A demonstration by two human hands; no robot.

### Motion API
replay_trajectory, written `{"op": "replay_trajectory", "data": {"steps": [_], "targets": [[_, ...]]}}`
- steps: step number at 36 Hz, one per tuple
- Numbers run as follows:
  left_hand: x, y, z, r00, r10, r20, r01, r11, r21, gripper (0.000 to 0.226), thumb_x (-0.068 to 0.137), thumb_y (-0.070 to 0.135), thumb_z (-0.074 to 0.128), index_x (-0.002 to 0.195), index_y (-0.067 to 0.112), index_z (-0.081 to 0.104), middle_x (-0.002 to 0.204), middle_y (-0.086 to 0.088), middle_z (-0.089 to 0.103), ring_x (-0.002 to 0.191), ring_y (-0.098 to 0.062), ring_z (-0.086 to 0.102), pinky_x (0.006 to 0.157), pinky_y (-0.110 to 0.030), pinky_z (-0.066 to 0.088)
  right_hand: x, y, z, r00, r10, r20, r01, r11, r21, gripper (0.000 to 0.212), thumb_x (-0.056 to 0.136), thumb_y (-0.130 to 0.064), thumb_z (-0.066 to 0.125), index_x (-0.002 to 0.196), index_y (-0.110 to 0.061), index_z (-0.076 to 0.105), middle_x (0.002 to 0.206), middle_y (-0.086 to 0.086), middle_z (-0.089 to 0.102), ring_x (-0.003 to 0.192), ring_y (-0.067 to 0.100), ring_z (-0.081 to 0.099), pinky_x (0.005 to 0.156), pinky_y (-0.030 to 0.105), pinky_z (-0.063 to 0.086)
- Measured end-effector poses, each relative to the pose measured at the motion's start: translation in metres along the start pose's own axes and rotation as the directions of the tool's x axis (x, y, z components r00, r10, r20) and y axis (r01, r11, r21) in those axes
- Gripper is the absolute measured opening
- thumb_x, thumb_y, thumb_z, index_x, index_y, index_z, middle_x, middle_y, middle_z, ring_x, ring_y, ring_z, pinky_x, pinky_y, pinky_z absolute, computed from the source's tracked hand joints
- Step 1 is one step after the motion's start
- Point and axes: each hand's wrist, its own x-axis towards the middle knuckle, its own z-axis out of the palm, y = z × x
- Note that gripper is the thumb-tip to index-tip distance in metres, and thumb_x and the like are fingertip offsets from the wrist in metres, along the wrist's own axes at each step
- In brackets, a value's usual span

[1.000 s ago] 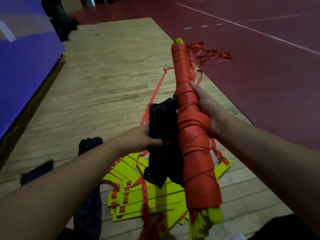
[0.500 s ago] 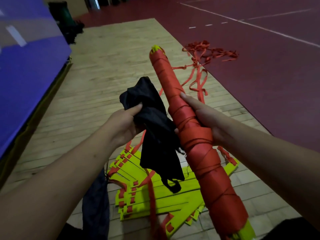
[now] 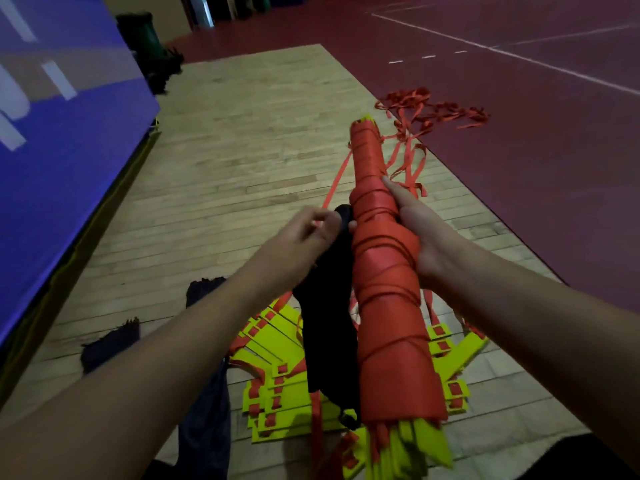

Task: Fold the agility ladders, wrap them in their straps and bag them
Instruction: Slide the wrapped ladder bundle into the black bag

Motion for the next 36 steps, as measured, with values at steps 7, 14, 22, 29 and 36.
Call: {"op": "replay_trajectory", "data": {"steps": [7,14,22,29,36], "targets": [[0.01,-0.004,-0.004,0.988,0.066,-0.14,-0.091,0.98,-0.179,0.014,0.094,0.005,0.061,0.097,0.018,0.063,0.094,-0.009,0.069,0.089,-0.021,0.064,0.087,-0.036,0.051,0.004,-0.003,-0.008,1.0,0.022,-0.012,-0.023,0.998,-0.062,0.048,0.096,-0.057,0.049,0.091,-0.011,0.062,0.065,0.009,0.064,0.045,0.022,0.065,0.042,0.03,0.056],[0.015,-0.011,-0.029,0.951,-0.168,-0.26,0.056,0.918,-0.392,0.017,0.101,0.015,0.054,0.098,0.016,0.071,0.081,0.002,0.074,0.07,-0.012,0.07,0.064,-0.029,0.058,-0.004,-0.003,-0.014,0.998,0.02,0.064,-0.007,0.981,-0.193,0.045,0.091,-0.059,0.055,0.089,-0.015,0.067,0.078,0.01,0.066,0.052,0.023,0.065,0.054,0.03,0.058],[0.011,-0.001,-0.004,0.978,-0.154,-0.138,0.102,0.94,-0.325,0.02,0.1,0.015,0.055,0.086,0.015,0.07,0.072,0.0,0.067,0.065,-0.015,0.061,0.06,-0.025,0.052,-0.006,0.011,-0.004,0.996,-0.052,0.079,0.073,0.952,-0.297,0.044,0.09,-0.058,0.061,0.097,-0.015,0.068,0.073,0.01,0.067,0.051,0.026,0.066,0.051,0.034,0.06],[0.011,-0.006,-0.018,0.976,-0.171,-0.135,0.137,0.963,-0.232,0.012,0.091,0.004,0.068,0.096,0.009,0.059,0.082,-0.018,0.065,0.07,-0.024,0.067,0.067,-0.03,0.059,-0.002,0.013,-0.005,0.996,-0.084,0.01,0.083,0.947,-0.311,0.05,0.088,-0.057,0.064,0.109,-0.012,0.068,0.073,0.012,0.069,0.05,0.026,0.068,0.046,0.032,0.057],[0.013,-0.014,-0.056,0.926,-0.243,-0.288,0.202,0.966,-0.164,0.019,0.096,-0.001,0.059,0.081,0.01,0.061,0.081,-0.008,0.061,0.072,-0.017,0.058,0.073,-0.03,0.051,-0.006,0.002,-0.01,0.997,-0.074,-0.03,0.063,0.96,-0.271,0.046,0.089,-0.058,0.062,0.104,-0.014,0.064,0.071,0.011,0.064,0.048,0.025,0.066,0.045,0.031,0.056]]}}
